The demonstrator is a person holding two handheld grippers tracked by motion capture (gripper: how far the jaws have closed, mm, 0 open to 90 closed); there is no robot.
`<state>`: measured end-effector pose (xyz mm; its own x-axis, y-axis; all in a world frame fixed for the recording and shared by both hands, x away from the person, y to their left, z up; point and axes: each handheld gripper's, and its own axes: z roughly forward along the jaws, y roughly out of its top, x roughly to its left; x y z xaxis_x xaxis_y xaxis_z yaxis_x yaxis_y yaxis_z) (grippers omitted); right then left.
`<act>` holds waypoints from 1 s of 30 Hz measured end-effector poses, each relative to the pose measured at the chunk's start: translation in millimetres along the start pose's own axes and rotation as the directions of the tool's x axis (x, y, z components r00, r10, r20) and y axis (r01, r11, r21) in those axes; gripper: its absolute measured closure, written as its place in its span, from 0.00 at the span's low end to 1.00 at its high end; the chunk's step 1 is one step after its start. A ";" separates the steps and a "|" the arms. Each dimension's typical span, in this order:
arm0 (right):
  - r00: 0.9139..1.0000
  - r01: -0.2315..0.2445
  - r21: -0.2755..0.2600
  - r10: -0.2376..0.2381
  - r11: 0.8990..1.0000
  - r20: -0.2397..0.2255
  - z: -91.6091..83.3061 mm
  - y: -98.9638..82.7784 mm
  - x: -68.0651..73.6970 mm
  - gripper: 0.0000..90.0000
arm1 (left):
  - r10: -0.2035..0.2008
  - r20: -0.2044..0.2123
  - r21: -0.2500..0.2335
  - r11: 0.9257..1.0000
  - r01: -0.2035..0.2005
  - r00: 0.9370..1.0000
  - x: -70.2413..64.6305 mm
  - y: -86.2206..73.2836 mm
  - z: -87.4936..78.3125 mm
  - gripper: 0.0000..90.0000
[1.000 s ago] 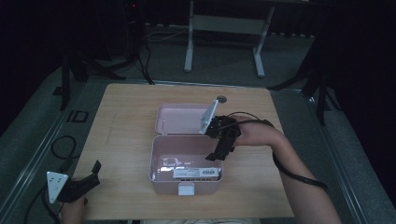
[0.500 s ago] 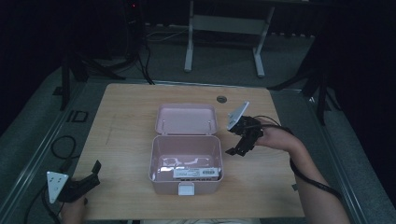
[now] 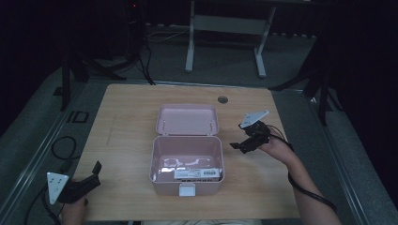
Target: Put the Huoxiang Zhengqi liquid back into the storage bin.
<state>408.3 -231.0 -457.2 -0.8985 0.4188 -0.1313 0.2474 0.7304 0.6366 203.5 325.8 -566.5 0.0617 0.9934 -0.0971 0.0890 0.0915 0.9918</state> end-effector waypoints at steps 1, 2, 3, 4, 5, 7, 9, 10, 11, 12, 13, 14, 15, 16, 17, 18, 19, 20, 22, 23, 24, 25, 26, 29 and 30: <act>1.000 0.000 0.000 0.000 1.000 0.000 0.0 0.0 0.0 0.14 | 0.000 0.000 0.000 1.000 0.000 1.000 0.0 0.0 0.0 0.00; 0.999 -0.031 -0.024 0.031 0.999 0.016 3.7 -10.4 -2.2 0.14 | 0.000 0.000 0.000 1.000 0.000 1.000 0.0 0.0 0.0 0.00; 0.999 -0.031 -0.024 0.031 0.999 0.016 3.7 -10.4 -2.2 0.14 | 0.000 0.000 0.000 1.000 0.000 1.000 0.0 0.0 0.0 0.00; 0.997 -0.059 -0.037 0.061 0.998 0.040 7.3 -20.3 -3.5 0.14 | 0.000 0.000 0.000 1.000 0.000 1.000 -0.1 0.0 0.0 0.00; 0.997 -0.059 -0.037 0.061 0.998 0.040 7.3 -20.3 -3.5 0.14 | 0.000 0.000 0.000 1.000 0.000 1.000 -0.1 0.0 0.0 0.00; 0.995 -0.077 -0.049 0.080 0.996 0.064 11.1 -30.3 -4.8 0.14 | 0.000 0.000 0.001 1.000 0.000 1.000 -0.1 0.0 0.1 0.00; 0.991 -0.105 -0.067 0.111 0.992 0.078 13.4 -39.7 -6.3 0.14 | 0.000 0.000 0.000 1.000 0.000 1.000 0.0 0.0 -0.1 0.00; 0.985 -0.124 -0.093 0.134 0.988 0.109 14.4 -48.8 -7.3 0.14 | 0.000 0.000 0.000 1.000 0.000 1.000 0.0 0.0 0.0 0.00; 0.985 -0.124 -0.093 0.134 0.988 0.109 14.4 -48.8 -7.3 0.14 | 0.000 0.000 0.000 1.000 0.000 1.000 0.0 0.0 -0.1 0.00; 0.978 -0.153 -0.115 0.167 0.981 0.123 15.2 -57.4 -8.8 0.14 | 0.001 0.000 0.000 1.000 -0.001 1.000 -0.1 0.0 0.0 0.00; 0.978 -0.153 -0.115 0.167 0.981 0.123 15.2 -57.4 -8.8 0.14 | 0.001 0.000 0.001 1.000 -0.001 1.000 -0.1 0.0 0.0 0.00; 0.971 -0.178 -0.136 0.196 0.975 0.134 16.8 -65.6 -9.4 0.14 | 0.001 0.000 0.001 1.000 -0.001 1.000 -0.1 0.0 0.0 0.00; 0.971 -0.178 -0.136 0.196 0.975 0.134 16.8 -65.6 -9.4 0.14 | 0.000 0.000 0.001 1.000 0.000 1.000 -0.1 0.0 0.1 0.00; 0.969 -0.189 -0.135 0.207 0.973 0.135 18.0 -69.2 -9.4 0.14 | 0.000 0.000 0.000 1.000 0.000 1.000 0.0 0.0 0.0 0.00; 0.966 -0.195 -0.136 0.214 0.971 0.145 19.4 -73.5 -8.6 0.14 | 0.000 0.000 0.000 1.000 0.000 1.000 0.0 0.0 0.0 0.00; 0.964 -0.199 -0.138 0.219 0.970 0.152 20.0 -75.7 -8.3 0.14 | 0.000 0.000 0.000 1.000 0.000 1.000 0.0 0.0 0.0 0.00; 0.962 -0.204 -0.136 0.224 0.969 0.153 20.7 -78.5 -8.2 0.14 | 0.000 0.000 0.001 1.000 0.000 1.000 -0.1 0.0 0.1 0.00; 0.959 -0.212 -0.139 0.233 0.967 0.161 21.2 -81.1 -7.8 0.14 | 0.000 0.000 0.001 1.000 0.000 1.000 -0.1 0.0 0.1 0.00; 0.951 -0.235 -0.157 0.261 0.959 0.168 21.3 -86.0 -7.4 0.14 | 0.000 -0.001 0.000 1.000 0.000 1.000 0.1 0.0 -0.1 0.00; 0.946 -0.246 -0.168 0.274 0.955 0.174 20.7 -89.1 -7.4 0.14 | -0.001 -0.001 0.000 1.000 0.001 1.000 0.1 0.0 -0.2 0.00; 0.942 -0.255 -0.178 0.286 0.950 0.176 20.4 -90.9 -7.2 0.14 | 0.000 -0.001 0.000 1.000 0.000 1.000 0.1 0.0 -0.1 0.00; 0.936 -0.268 -0.193 0.303 0.944 0.181 19.7 -94.0 -7.4 0.14 | 0.000 0.000 0.000 1.000 0.000 1.000 -0.1 0.0 0.0 0.00; 0.932 -0.275 -0.201 0.312 0.940 0.186 19.2 -95.8 -7.5 0.14 | 0.001 0.000 0.001 1.000 -0.001 1.000 -0.1 0.0 0.1 0.00; 0.909 -0.308 -0.228 0.356 0.924 0.216 17.5 -104.3 -9.5 0.14 | 0.000 0.000 0.001 1.000 0.000 1.000 -0.1 0.0 0.1 0.00; 0.903 -0.315 -0.232 0.366 0.920 0.224 17.2 -106.1 -10.0 0.14 | 0.000 0.000 0.001 1.000 0.000 1.000 0.0 0.0 0.1 0.00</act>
<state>397.3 -303.4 -536.6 -0.6397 0.7666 -0.0556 0.4268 0.4145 0.8037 203.5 325.8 -566.5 0.0616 0.9934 -0.0969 0.0896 0.0912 0.9918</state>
